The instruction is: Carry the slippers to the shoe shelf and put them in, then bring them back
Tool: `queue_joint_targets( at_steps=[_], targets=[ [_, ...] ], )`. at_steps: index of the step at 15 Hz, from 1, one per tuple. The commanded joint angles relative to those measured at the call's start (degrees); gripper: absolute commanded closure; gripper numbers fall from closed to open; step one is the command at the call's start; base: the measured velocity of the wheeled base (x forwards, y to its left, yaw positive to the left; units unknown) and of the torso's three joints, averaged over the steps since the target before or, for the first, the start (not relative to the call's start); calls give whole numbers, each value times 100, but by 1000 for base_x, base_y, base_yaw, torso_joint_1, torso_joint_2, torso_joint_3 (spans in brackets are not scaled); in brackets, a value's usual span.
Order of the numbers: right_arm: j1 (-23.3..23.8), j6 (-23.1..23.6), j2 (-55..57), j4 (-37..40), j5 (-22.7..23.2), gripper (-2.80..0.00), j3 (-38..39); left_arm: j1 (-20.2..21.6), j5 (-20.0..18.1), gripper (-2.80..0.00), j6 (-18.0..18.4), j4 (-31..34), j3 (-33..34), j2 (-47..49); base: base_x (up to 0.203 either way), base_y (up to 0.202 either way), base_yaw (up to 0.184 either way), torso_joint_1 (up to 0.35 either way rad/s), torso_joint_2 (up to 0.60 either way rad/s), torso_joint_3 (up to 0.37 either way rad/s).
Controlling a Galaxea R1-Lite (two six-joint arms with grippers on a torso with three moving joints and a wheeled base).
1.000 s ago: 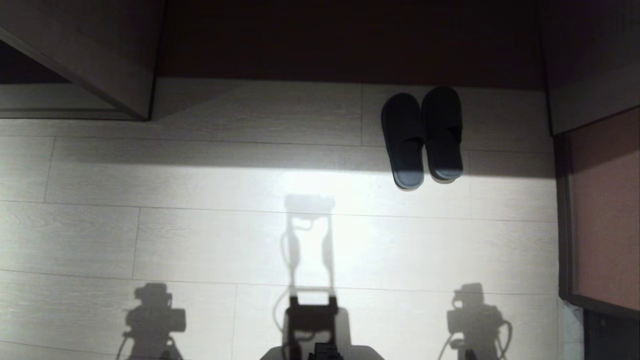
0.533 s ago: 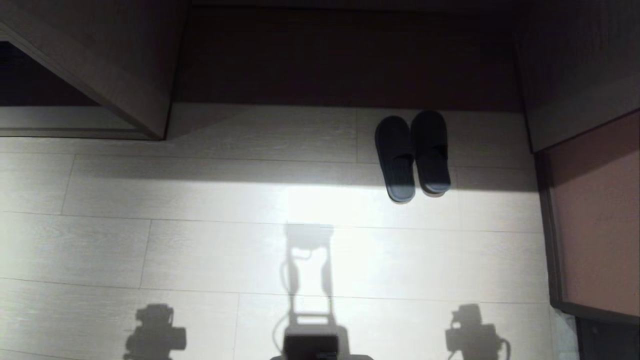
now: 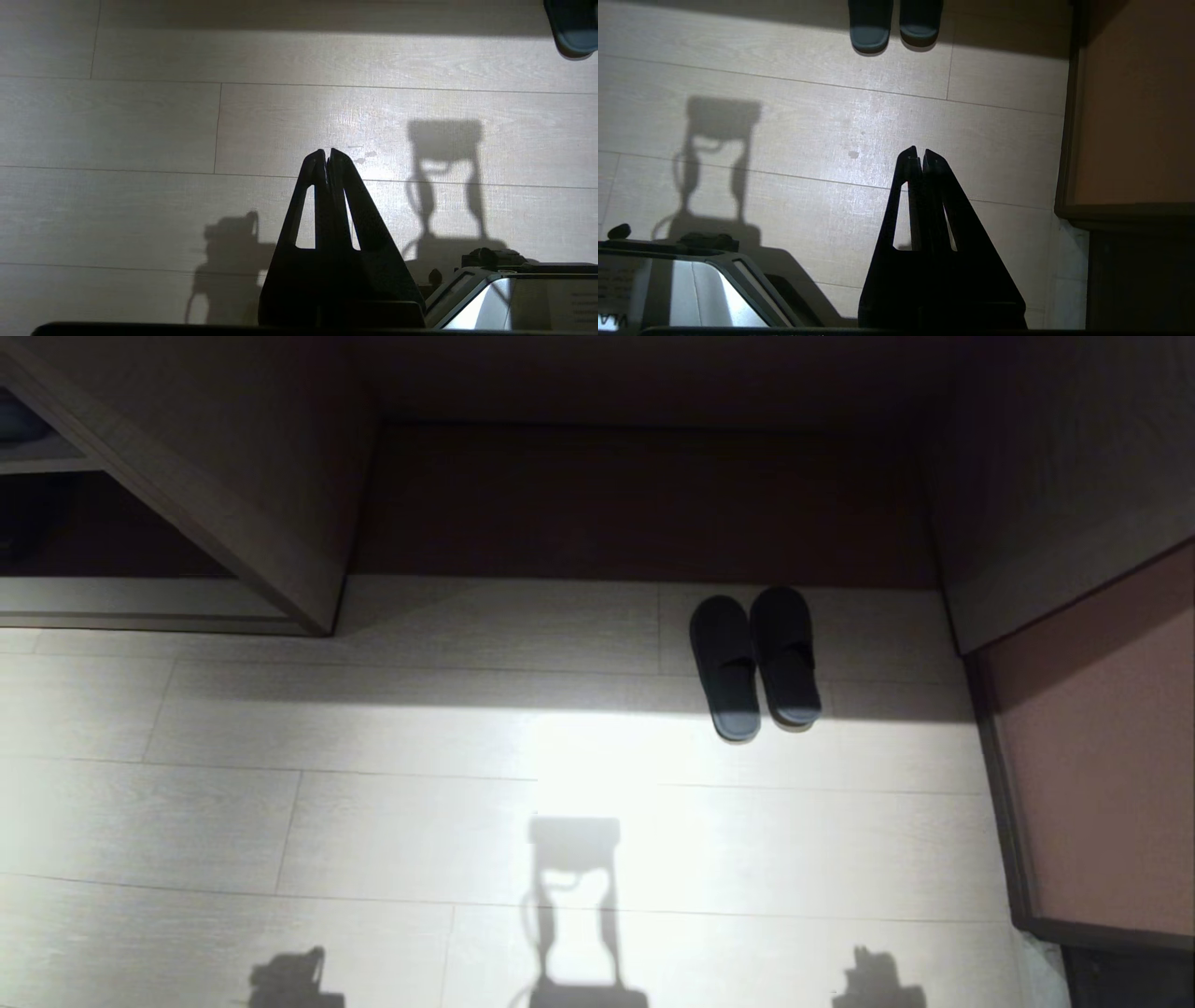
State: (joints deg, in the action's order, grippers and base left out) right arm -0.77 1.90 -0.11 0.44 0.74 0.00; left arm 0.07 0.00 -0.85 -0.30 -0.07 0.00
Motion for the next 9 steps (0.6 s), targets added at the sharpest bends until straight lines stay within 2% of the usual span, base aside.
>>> queue_joint_targets(
  at_steps=[1, 9],
  targets=[
    [-2, 4, 2, -6, 5, 0, 9, 1, 4, 0, -3, -5, -1, 9, 0, 0, 0, 2, 2, 205],
    [-2, 4, 2, -1, 5, 0, 9, 1, 7, 0, -3, -5, -1, 9, 0, 0, 0, 4, 1, 202]
  ],
)
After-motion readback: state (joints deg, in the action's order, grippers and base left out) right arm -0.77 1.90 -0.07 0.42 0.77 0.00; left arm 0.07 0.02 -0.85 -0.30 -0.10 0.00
